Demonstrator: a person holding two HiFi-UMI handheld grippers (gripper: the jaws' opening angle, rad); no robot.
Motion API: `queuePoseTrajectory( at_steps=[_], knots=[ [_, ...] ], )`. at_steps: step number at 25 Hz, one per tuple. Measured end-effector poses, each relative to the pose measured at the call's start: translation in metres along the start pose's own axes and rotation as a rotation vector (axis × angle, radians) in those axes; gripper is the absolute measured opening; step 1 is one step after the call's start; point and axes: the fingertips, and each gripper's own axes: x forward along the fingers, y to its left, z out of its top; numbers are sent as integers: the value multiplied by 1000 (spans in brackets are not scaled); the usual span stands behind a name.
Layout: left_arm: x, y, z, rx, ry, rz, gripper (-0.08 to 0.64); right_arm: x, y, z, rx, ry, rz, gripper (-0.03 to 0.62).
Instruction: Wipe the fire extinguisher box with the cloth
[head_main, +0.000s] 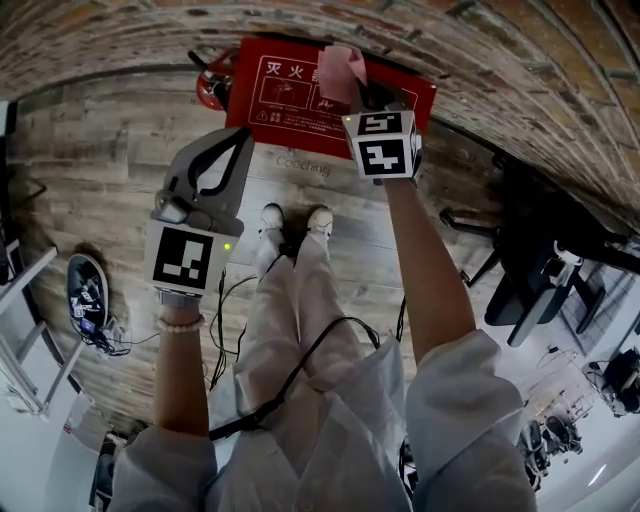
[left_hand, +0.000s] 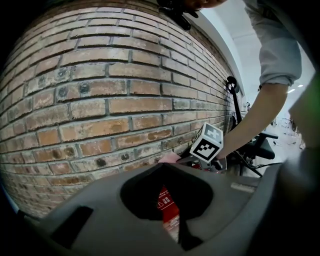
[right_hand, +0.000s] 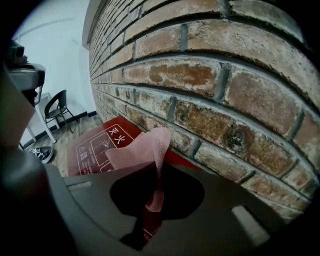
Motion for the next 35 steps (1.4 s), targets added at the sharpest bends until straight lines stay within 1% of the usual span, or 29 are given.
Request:
queuePoseTrajectory(
  at_steps=[15, 29, 35],
  knots=[
    [19, -21, 7, 23, -2, -57, -12, -23, -50, -35, 57, 27, -97, 18],
    [28, -38, 11, 34, 2, -83, -12, -46, -95, -69, 128, 57, -191, 18],
    [30, -43, 11, 40, 4, -93, -12, -52, -107, -80, 125, 74, -212, 18]
  ],
)
